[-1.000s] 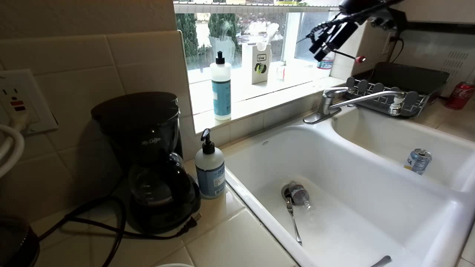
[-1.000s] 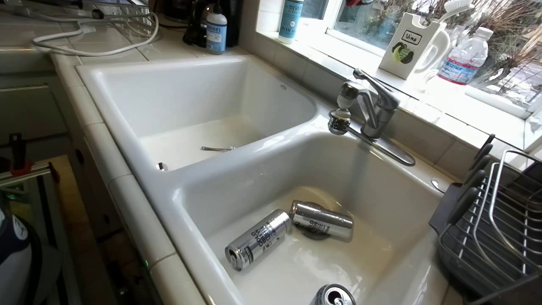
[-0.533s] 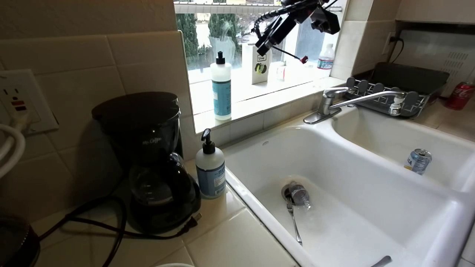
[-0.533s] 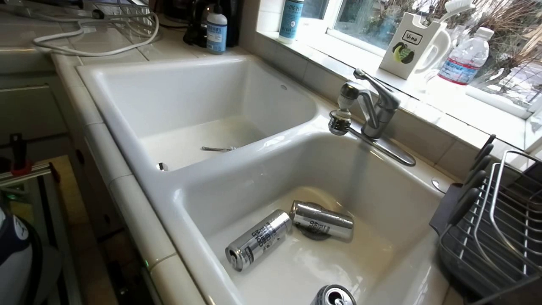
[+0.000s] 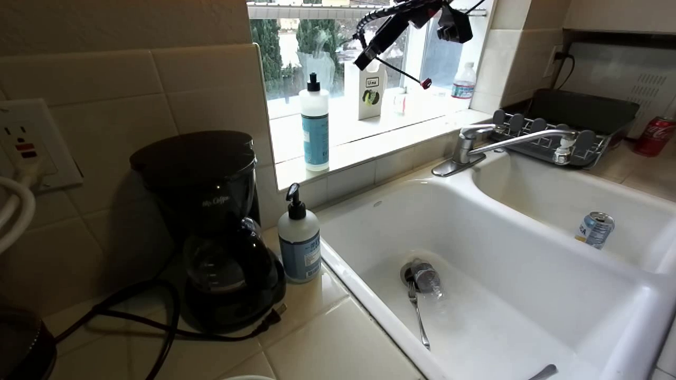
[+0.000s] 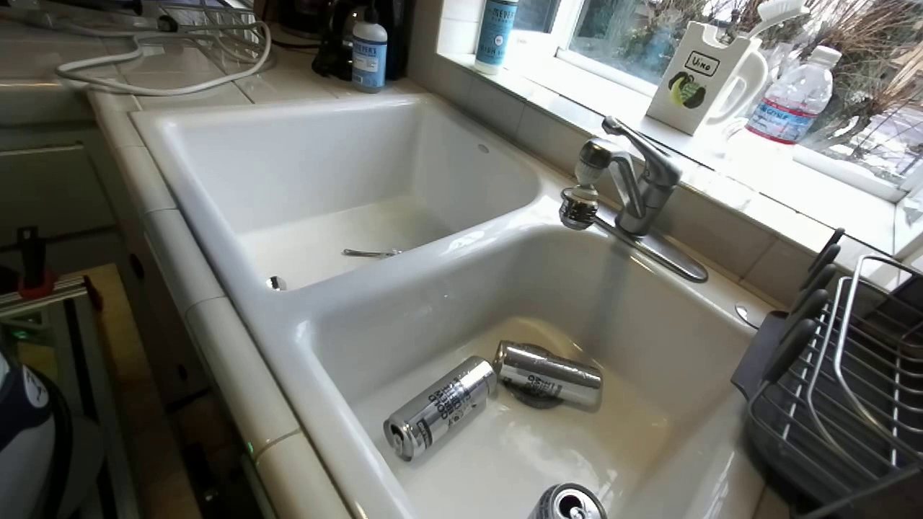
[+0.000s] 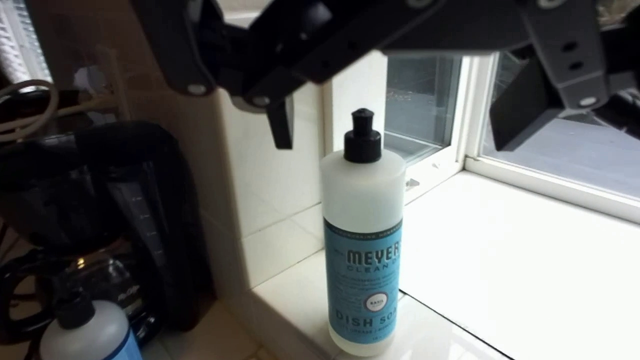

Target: Remove the bottle from the windowsill

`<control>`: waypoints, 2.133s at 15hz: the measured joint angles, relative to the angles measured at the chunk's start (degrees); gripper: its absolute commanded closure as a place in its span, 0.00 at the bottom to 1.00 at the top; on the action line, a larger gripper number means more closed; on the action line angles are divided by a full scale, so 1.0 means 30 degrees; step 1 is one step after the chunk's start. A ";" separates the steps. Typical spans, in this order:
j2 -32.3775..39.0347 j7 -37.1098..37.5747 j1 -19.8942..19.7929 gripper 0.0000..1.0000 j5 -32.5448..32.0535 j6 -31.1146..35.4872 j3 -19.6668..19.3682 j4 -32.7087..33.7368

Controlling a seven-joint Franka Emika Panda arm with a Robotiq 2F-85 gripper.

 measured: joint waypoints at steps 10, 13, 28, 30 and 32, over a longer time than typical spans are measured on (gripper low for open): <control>0.1466 0.6655 0.0105 0.03 -0.3682 0.1900 0.1874 0.1139; 0.1931 0.7660 0.0122 0.10 -0.4867 0.1900 0.2078 0.1721; 0.5771 0.9677 0.0909 0.45 -0.7030 0.1900 0.2180 0.6267; 0.5925 0.9888 0.1026 0.44 -0.7101 0.1900 0.2025 0.6534; 0.5955 1.0314 0.1182 0.41 -0.7321 0.1900 0.1775 0.6641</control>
